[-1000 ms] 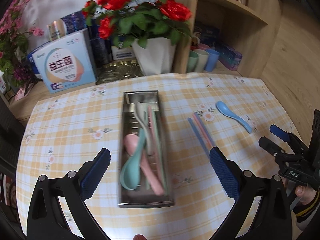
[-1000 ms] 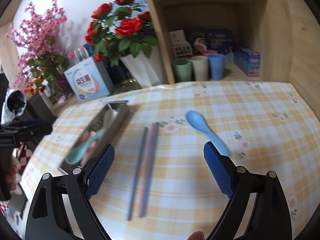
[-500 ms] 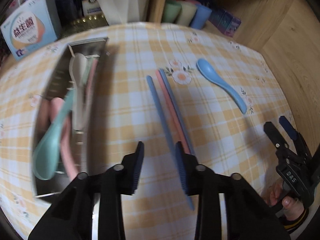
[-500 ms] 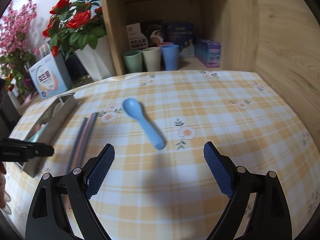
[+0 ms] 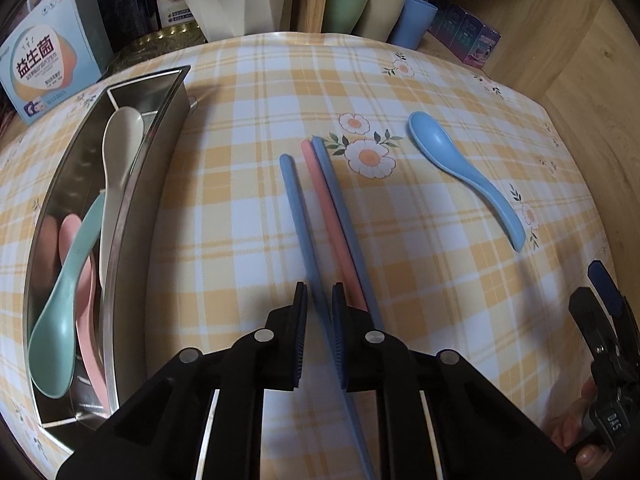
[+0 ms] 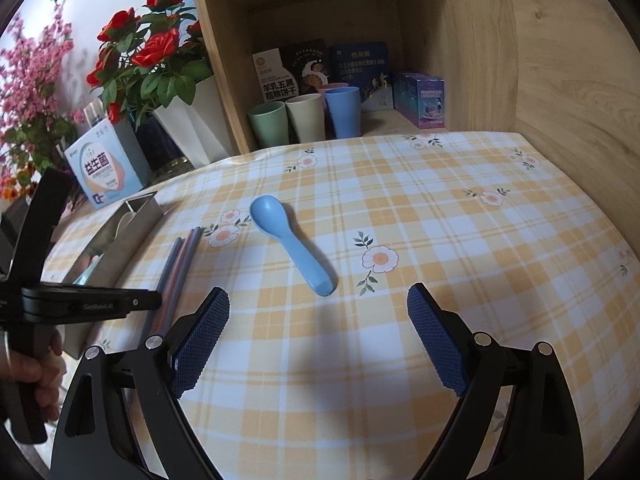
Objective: Organize utensils
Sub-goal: 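Close the left tool on a blue chopstick, then close right tool on the blue spoon while left tool holds the blue chopstick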
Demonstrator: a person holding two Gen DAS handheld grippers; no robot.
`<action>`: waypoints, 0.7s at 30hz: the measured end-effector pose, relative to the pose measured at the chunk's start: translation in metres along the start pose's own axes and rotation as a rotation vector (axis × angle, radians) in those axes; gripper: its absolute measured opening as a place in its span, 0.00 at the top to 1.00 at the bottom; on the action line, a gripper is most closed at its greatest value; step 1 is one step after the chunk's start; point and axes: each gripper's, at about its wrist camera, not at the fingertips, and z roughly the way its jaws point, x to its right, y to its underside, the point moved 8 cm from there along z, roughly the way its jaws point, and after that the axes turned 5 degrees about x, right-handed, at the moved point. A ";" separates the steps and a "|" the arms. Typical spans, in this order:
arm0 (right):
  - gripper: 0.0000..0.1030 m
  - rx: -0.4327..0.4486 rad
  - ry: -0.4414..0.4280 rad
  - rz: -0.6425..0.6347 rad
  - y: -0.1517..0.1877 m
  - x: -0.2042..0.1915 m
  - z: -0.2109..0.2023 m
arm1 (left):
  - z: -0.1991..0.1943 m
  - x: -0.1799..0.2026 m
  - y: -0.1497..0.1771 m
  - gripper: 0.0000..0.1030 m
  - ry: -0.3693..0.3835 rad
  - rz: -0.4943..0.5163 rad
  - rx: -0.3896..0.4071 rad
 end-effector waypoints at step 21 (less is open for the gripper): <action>0.15 -0.037 -0.062 -0.040 0.009 -0.014 0.006 | -0.023 -0.009 0.042 0.94 0.049 -0.050 0.055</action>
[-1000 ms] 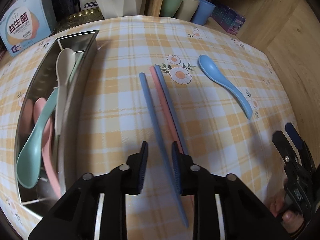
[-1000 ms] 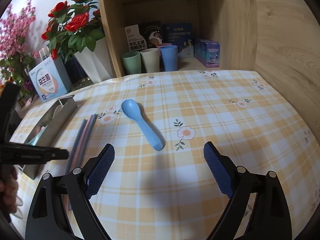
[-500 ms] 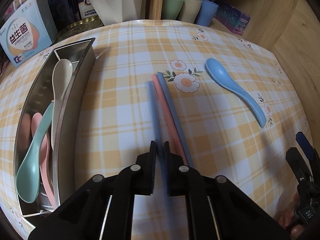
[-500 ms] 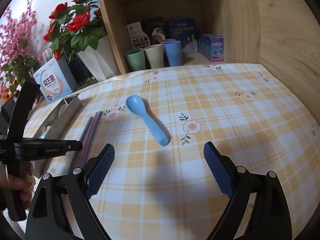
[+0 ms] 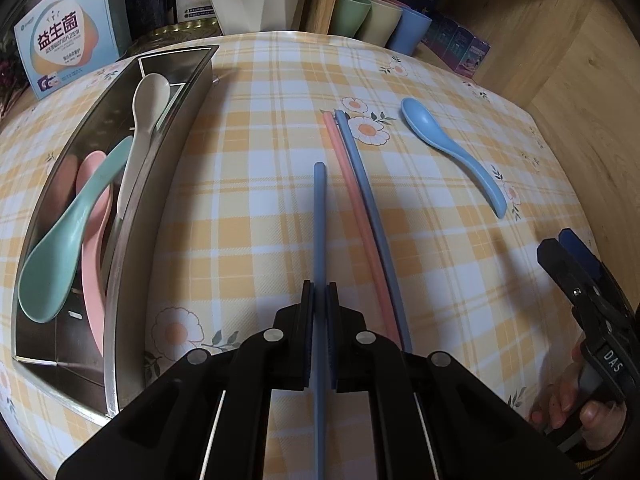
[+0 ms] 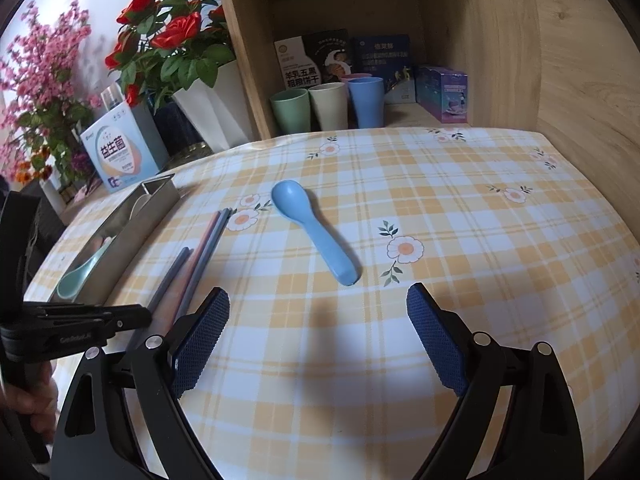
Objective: Organize utensils
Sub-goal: 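Close right tool on the blue spoon while left tool holds the blue chopstick, then carry blue chopstick into steel tray and open left tool while right holds blue spoon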
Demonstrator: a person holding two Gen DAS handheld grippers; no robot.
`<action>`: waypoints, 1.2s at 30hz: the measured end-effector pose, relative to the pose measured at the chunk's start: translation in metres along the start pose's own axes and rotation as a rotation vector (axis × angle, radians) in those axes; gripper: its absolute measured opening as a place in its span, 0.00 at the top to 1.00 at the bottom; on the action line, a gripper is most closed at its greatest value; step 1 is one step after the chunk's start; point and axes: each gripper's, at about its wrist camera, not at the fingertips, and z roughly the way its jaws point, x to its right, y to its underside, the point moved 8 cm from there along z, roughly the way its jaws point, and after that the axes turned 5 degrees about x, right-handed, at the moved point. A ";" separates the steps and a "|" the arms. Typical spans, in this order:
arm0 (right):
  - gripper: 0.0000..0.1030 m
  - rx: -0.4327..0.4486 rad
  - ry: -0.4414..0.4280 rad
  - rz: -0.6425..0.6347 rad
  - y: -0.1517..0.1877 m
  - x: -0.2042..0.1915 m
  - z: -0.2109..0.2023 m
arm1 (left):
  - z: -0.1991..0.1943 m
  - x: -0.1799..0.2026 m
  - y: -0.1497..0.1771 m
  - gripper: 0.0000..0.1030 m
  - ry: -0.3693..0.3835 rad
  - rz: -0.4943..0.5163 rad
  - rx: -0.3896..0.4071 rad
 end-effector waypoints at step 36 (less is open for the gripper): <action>0.88 -0.272 0.002 -0.091 -0.027 -0.015 0.099 | 0.000 -0.006 0.001 0.93 0.072 -0.018 0.012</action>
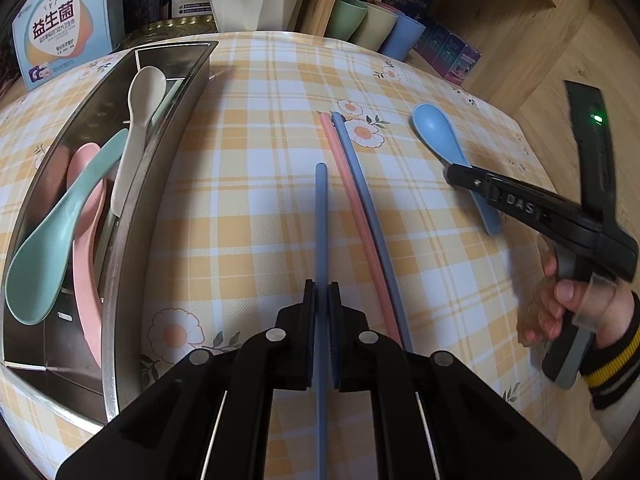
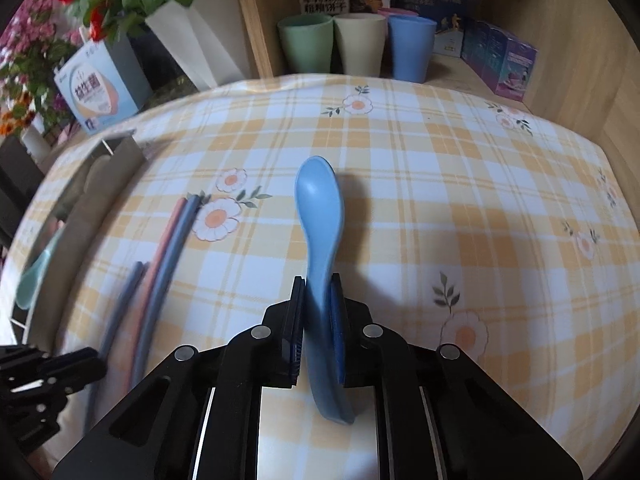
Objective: Organize utensils
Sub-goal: 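Carry blue chopstick into steel tray and open left tool while right holds blue spoon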
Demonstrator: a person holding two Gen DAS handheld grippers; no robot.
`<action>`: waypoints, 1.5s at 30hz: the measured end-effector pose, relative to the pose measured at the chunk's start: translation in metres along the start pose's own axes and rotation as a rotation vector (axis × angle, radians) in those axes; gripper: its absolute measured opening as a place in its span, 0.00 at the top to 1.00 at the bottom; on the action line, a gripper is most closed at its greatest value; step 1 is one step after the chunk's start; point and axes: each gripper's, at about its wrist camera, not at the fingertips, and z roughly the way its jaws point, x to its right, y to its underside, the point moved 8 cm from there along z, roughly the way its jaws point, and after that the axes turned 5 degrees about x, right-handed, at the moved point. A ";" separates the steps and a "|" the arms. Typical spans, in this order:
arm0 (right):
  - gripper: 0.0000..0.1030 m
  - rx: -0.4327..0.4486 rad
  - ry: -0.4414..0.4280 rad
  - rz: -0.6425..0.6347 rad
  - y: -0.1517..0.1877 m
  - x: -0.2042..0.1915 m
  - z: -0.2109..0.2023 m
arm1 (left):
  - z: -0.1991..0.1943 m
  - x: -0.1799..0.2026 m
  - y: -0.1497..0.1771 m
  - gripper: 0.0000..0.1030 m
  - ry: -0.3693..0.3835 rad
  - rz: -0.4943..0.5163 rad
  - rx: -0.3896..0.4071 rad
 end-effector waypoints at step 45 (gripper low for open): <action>0.88 0.199 -0.150 0.356 0.041 -0.006 -0.106 | -0.012 -0.112 -0.101 0.94 -0.039 -0.087 0.050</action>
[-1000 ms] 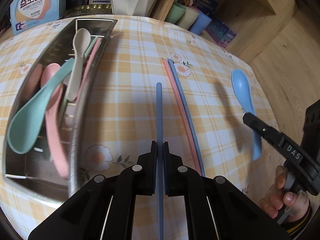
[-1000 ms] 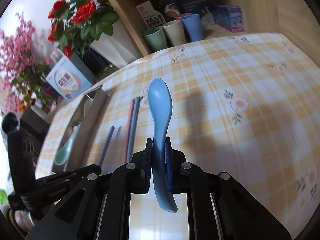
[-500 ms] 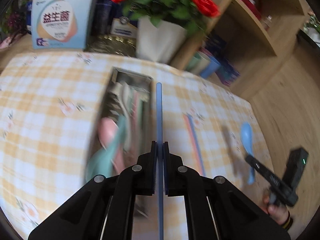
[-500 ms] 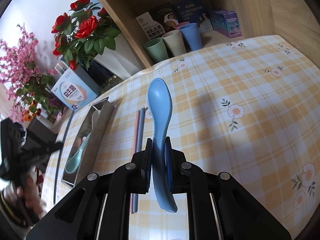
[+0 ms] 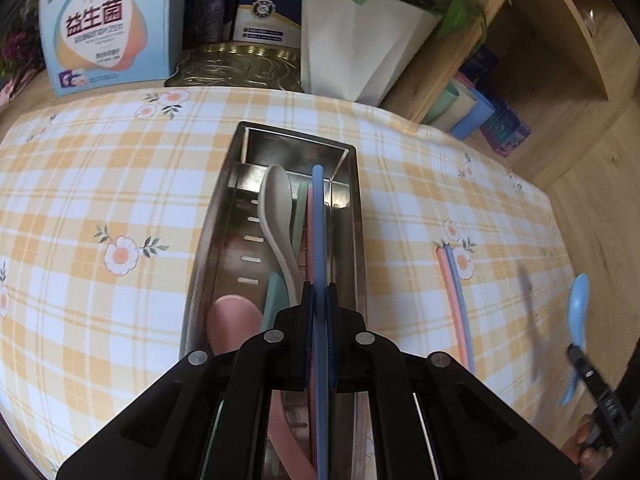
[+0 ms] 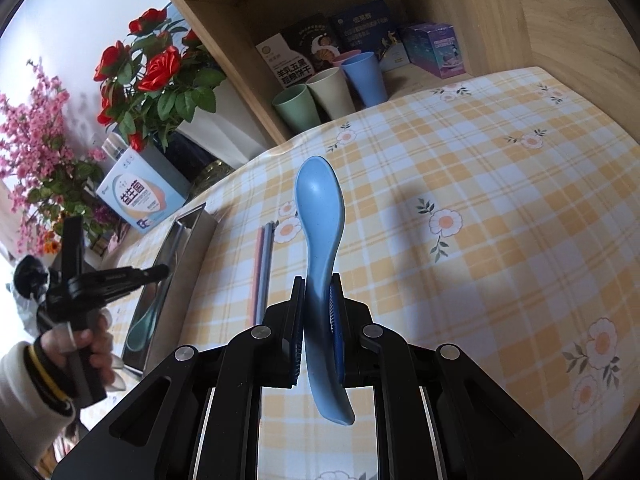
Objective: Organize utensils
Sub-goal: 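Carry blue chopstick into steel tray and open left tool while right holds blue spoon, then lower the blue spoon into the steel tray and open the right tool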
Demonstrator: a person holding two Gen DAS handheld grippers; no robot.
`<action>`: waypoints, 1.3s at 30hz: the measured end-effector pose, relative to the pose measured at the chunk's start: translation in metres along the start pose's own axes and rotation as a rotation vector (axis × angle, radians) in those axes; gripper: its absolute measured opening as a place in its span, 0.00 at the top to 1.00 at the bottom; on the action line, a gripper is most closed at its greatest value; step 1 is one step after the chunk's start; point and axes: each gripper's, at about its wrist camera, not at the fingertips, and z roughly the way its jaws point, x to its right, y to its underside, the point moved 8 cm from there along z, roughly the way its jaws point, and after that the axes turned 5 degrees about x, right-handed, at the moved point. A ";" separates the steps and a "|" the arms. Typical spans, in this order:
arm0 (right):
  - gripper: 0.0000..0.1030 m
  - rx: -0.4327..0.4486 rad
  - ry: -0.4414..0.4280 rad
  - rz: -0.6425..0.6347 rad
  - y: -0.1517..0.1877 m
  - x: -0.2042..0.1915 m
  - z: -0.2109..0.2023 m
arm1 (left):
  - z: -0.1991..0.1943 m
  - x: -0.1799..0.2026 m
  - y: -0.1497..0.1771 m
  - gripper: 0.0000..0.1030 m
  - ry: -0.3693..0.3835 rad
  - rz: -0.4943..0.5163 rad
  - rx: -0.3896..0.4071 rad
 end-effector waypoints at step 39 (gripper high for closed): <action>0.88 -0.012 -0.078 -0.184 0.006 -0.132 -0.016 | -0.176 -0.037 0.022 0.06 -0.215 0.120 0.285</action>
